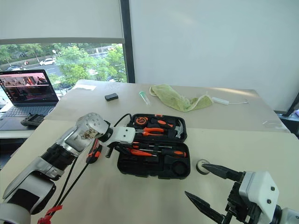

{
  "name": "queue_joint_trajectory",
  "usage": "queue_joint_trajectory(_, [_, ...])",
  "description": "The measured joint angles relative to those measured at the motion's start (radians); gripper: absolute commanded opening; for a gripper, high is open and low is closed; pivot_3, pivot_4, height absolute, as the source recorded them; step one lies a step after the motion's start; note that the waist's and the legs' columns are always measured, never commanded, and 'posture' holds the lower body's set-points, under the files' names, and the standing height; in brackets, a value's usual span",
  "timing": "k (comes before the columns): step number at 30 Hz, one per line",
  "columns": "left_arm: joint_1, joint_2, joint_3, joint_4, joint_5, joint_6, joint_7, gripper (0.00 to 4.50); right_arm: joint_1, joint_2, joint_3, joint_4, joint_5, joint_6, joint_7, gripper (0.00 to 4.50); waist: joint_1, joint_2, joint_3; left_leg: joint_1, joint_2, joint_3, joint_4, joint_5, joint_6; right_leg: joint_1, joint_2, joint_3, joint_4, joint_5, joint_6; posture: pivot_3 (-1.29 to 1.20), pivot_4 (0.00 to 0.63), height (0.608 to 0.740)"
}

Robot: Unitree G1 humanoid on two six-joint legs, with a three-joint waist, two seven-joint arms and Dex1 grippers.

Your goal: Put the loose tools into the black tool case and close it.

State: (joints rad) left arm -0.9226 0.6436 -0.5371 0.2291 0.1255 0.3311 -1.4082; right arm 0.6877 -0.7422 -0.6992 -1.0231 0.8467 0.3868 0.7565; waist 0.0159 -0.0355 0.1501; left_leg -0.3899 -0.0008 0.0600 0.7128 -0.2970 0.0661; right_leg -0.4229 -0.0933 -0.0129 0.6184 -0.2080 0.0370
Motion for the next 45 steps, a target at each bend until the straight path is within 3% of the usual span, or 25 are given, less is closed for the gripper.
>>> queue_joint_trajectory(10, [0.040, 0.014, -0.001, -0.158, -0.008, 0.216, -0.033, 0.43, 0.003, -0.003, 0.000, 0.000, 0.000, 0.000, -0.003, 4.50, -0.001, 0.000, 0.000, 0.000, 0.000, 0.000, 0.001, 0.000, 0.000, 0.000, 0.000, 0.000, 0.001, 0.000, 0.000, 0.00, 0.150, 0.740])
queue_joint_trajectory(25, [0.024, -0.017, 0.000, -0.095, 0.009, 0.209, 0.043, 0.43, -0.001, -0.004, 0.000, -0.001, 0.000, 0.000, -0.004, 4.50, 0.005, 0.000, 0.000, 0.001, 0.000, 0.000, 0.002, 0.000, 0.000, 0.000, 0.000, 0.001, 0.004, 0.000, 0.000, 0.00, 0.150, 0.740])
queue_joint_trajectory(27, [0.024, -0.017, 0.000, -0.093, 0.010, 0.198, 0.042, 1.43, 0.000, -0.004, 0.000, -0.001, 0.000, 0.000, -0.004, 4.50, 0.005, 0.000, 0.000, 0.001, 0.000, 0.000, 0.002, 0.000, 0.000, 0.000, 0.000, 0.001, 0.004, 0.000, 0.000, 0.00, 0.150, 0.740])
queue_joint_trajectory(31, [0.025, -0.017, 0.007, -0.082, 0.011, 0.166, 0.065, 2.80, 0.001, -0.004, 0.000, -0.001, -0.001, 0.000, -0.005, 4.50, 0.004, 0.000, 0.000, 0.001, 0.000, 0.000, 0.002, 0.000, 0.000, 0.000, 0.000, 0.001, 0.004, 0.000, 0.000, 0.00, 0.150, 0.740])
queue_joint_trajectory(34, [0.034, -0.017, 0.049, -0.088, -0.021, 0.174, 0.070, 2.80, 0.007, -0.004, 0.000, -0.001, -0.001, 0.000, -0.005, 4.50, 0.002, 0.000, 0.000, 0.000, 0.000, 0.000, 0.002, 0.000, 0.000, -0.001, 0.000, 0.001, 0.005, 0.000, 0.000, 0.00, 0.150, 0.740])
queue_joint_trajectory(37, [0.038, -0.007, 0.130, -0.120, -0.086, 0.215, 0.072, 1.98, 0.011, -0.004, 0.000, -0.001, -0.001, 0.000, -0.003, 4.50, 0.002, 0.000, 0.000, 0.000, 0.000, 0.000, 0.002, 0.000, 0.000, -0.001, -0.001, 0.001, 0.005, 0.000, 0.000, 0.00, 0.150, 0.740])
queue_joint_trajectory(42, [0.068, -0.011, 0.292, -0.201, -0.245, 0.361, 0.079, 0.20, -0.005, -0.004, 0.002, -0.001, -0.004, 0.000, -0.003, 4.50, -0.001, 0.000, 0.000, 0.001, 0.000, 0.000, 0.002, 0.000, 0.000, 0.000, -0.001, 0.001, 0.005, -0.001, 0.000, 0.00, 0.150, 0.740])
queue_joint_trajectory(45, [0.123, -0.083, 0.346, -0.206, -0.302, 0.422, 0.147, 0.05, -0.023, -0.007, 0.017, 0.000, -0.009, 0.000, -0.003, 4.50, 0.005, 0.000, 0.000, 0.001, -0.001, 0.000, 0.003, 0.000, 0.000, 0.000, -0.002, 0.000, 0.005, -0.001, 0.001, 0.00, 0.150, 0.740])
